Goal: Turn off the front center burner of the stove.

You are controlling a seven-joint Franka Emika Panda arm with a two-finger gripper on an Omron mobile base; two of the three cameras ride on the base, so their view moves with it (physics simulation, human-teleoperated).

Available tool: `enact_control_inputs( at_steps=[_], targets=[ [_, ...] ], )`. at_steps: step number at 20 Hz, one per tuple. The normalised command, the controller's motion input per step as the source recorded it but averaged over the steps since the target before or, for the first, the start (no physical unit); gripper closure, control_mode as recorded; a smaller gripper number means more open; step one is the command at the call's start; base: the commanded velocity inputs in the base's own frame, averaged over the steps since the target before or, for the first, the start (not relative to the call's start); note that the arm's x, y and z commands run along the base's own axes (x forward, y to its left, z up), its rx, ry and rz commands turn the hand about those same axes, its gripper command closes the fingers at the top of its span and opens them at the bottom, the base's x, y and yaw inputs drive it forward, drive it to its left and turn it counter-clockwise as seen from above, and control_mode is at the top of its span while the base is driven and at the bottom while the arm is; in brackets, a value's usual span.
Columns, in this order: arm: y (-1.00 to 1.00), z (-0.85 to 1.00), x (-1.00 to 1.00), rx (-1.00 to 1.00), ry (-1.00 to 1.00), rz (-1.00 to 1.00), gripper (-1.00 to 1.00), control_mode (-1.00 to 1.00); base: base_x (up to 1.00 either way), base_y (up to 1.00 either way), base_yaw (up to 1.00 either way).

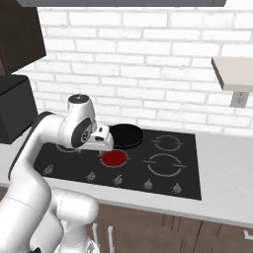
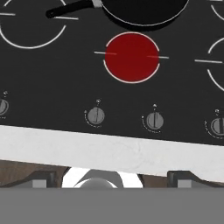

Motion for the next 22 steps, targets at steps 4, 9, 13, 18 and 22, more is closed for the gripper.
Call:
enact_control_inputs(
  at_steps=[4, 9, 13, 18, 22],
  targets=[
    [0.22, -0.21, 0.26, -0.04, 0.09, 0.03, -1.0, -1.0, 0.0, 0.0, 0.0],
    [0.24, -0.33, 0.29, -0.05, 0.1, 0.02, -1.0, -1.0, 0.0, 0.0, 0.0],
    [0.16, -0.41, 0.2, -0.01, 0.12, 0.0, -1.0, -1.0, 0.0, 0.0, 0.0],
    [0.04, -0.48, 0.01, 0.0, 0.05, 0.0, -1.0, -1.0, 0.0, 0.0, 0.0],
    [0.0, -0.43, 0.0, 0.04, 0.0, 0.0, -1.0, -1.0, 0.0, 0.0, 0.0]
  ],
)
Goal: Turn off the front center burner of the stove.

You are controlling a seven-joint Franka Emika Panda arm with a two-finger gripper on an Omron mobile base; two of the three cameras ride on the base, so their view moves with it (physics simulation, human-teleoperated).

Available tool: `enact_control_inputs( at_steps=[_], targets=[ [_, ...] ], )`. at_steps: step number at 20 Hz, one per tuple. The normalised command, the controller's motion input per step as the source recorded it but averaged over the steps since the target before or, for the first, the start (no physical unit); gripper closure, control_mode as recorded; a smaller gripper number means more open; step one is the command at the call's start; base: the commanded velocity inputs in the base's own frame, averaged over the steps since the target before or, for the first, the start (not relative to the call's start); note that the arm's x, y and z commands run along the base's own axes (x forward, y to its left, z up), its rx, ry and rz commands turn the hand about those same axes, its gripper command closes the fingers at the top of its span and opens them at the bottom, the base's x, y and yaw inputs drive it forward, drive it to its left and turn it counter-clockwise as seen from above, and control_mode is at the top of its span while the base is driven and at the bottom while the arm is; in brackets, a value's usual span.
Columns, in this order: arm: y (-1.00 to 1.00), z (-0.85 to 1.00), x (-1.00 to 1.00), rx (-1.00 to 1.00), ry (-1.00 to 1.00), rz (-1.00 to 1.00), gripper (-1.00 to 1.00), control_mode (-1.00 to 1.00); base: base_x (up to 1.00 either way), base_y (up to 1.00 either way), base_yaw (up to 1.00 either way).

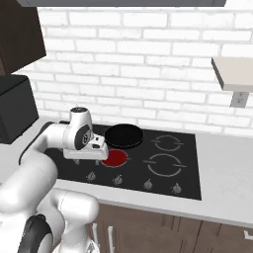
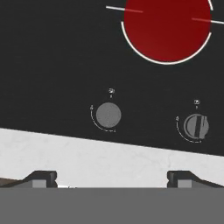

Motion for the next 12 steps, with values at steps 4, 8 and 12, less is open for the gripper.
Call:
enact_control_inputs(
  at_steps=[4, 8, 12],
  targets=[
    [0.0, -0.41, 0.0, 0.04, 0.0, 0.0, -1.0, -1.0, 0.0, 0.0, 0.0],
    [0.0, -0.4, 0.04, 0.04, -0.02, 0.0, -1.0, -1.0, 0.0, 0.0, 0.0],
    [0.01, -0.33, 0.23, 0.01, -0.02, 0.0, -1.0, -1.0, 0.0, 0.0, 0.0]
  ],
)
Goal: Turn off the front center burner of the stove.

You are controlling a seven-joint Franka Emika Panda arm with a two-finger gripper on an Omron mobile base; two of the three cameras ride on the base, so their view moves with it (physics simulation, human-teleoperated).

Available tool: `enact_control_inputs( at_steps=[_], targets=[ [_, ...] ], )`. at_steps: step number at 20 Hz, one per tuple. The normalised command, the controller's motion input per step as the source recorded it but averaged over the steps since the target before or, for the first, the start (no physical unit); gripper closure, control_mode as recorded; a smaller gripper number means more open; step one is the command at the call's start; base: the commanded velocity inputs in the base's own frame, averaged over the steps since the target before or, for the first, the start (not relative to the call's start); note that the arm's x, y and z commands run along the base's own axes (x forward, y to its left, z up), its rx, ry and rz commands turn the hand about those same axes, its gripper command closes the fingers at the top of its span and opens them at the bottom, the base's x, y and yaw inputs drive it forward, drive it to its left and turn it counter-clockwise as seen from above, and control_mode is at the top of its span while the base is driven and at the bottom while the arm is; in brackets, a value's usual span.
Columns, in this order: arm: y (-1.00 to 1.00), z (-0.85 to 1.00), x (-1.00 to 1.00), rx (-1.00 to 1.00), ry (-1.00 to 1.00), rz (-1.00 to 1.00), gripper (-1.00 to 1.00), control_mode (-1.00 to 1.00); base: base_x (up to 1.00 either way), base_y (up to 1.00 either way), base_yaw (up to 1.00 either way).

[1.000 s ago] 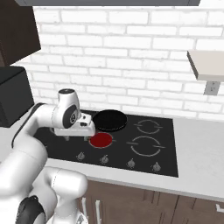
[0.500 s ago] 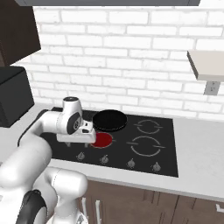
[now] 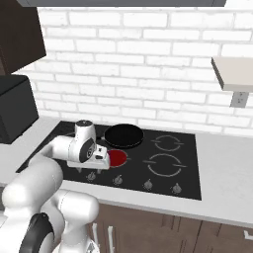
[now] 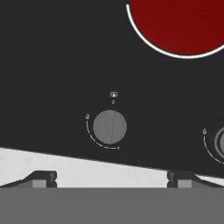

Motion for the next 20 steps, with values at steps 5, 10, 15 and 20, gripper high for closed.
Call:
enact_control_inputs(
  at_steps=[5, 10, 15, 20],
  targets=[
    [0.01, -0.26, 0.22, 0.0, -0.01, 0.0, -1.0, -1.0, 0.0, 0.0, 0.0],
    [0.02, -0.23, 0.18, 0.0, 0.0, 0.0, -1.0, -1.0, 0.0, 0.0, 0.0],
    [0.02, -0.07, 0.03, 0.0, 0.0, 0.0, -1.0, -1.0, 0.0, 0.0, 0.0],
    [0.02, -0.09, 0.12, 0.0, 0.0, 0.0, -1.0, -1.0, 0.0, 0.0, 0.0]
  ],
)
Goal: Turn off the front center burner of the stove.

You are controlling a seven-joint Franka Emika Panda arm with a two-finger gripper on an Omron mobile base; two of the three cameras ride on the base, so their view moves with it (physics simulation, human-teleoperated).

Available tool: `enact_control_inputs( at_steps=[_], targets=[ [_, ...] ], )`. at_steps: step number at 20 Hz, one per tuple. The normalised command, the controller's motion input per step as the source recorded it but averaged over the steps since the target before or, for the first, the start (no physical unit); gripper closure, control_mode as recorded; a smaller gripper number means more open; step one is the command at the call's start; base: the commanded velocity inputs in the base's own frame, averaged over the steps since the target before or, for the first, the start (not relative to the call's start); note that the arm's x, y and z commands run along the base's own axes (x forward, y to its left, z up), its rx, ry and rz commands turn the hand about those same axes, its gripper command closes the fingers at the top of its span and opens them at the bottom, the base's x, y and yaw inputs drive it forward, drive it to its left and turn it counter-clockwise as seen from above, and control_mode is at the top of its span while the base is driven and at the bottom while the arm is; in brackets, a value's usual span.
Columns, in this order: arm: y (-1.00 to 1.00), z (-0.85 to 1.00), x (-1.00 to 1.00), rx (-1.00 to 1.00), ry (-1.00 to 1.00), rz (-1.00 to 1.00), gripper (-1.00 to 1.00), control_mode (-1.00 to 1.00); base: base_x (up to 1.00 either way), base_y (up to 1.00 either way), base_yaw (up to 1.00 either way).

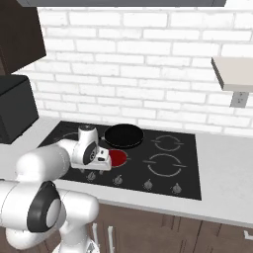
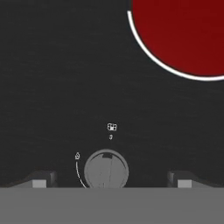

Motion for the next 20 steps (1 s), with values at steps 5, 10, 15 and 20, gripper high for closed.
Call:
enact_control_inputs(
  at_steps=[5, 10, 15, 20],
  targets=[
    [0.05, -0.26, 0.03, 0.0, 0.0, 0.0, -1.0, -1.0, 0.0, 0.0, 0.0],
    [0.05, -0.16, -0.14, 0.0, -0.01, 0.0, -1.0, -1.0, 0.0, 0.0, 0.0],
    [0.0, 0.0, -0.11, 0.0, -0.01, 0.0, -1.0, -1.0, 0.0, 0.0, 0.0],
    [0.0, -0.02, -0.09, 0.0, 0.0, 0.0, -1.0, -1.0, 0.0, 0.0, 0.0]
  ],
)
